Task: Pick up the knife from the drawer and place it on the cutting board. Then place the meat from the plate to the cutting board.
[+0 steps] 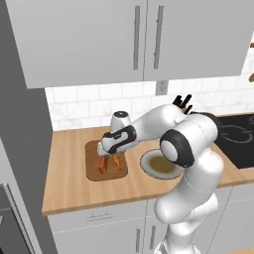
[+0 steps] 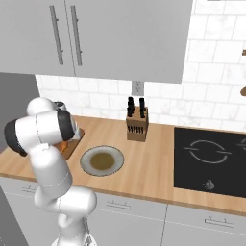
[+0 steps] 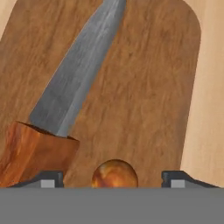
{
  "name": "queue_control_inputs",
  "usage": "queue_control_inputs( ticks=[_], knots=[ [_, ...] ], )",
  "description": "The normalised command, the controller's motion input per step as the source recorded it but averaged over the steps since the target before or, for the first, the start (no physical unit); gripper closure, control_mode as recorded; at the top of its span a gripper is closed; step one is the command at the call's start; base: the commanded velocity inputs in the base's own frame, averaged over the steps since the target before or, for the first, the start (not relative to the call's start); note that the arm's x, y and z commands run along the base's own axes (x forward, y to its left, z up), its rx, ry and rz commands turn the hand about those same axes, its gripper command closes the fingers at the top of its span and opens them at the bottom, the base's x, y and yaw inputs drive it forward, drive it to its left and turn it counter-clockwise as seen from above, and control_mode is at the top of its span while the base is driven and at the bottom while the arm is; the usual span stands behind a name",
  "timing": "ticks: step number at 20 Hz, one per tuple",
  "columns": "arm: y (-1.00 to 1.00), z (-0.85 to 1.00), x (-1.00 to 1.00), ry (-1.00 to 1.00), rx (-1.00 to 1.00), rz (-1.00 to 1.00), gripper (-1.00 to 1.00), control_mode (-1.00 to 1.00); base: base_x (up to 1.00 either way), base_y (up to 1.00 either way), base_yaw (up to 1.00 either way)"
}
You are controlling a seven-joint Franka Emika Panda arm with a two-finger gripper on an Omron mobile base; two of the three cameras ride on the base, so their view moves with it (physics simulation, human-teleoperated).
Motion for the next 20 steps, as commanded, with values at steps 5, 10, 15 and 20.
queue_control_inputs(
  ticks=[5, 10, 15, 20],
  knots=[
    [-0.01, 0.32, -0.08, -0.03, 0.00, 0.00, -1.00, -1.00, 0.00, 0.00, 0.00],
    [-0.24, 0.27, -0.47, -0.13, 0.00, 0.00, -1.00, -1.00, 0.00, 0.00, 0.00],
    [-0.37, 0.19, -0.61, -0.18, 0.00, 0.00, -1.00, -1.00, 0.00, 0.00, 0.00],
    [-0.19, 0.23, -0.61, -0.22, 0.00, 0.00, -1.00, -1.00, 0.00, 0.00, 0.00]
  ],
)
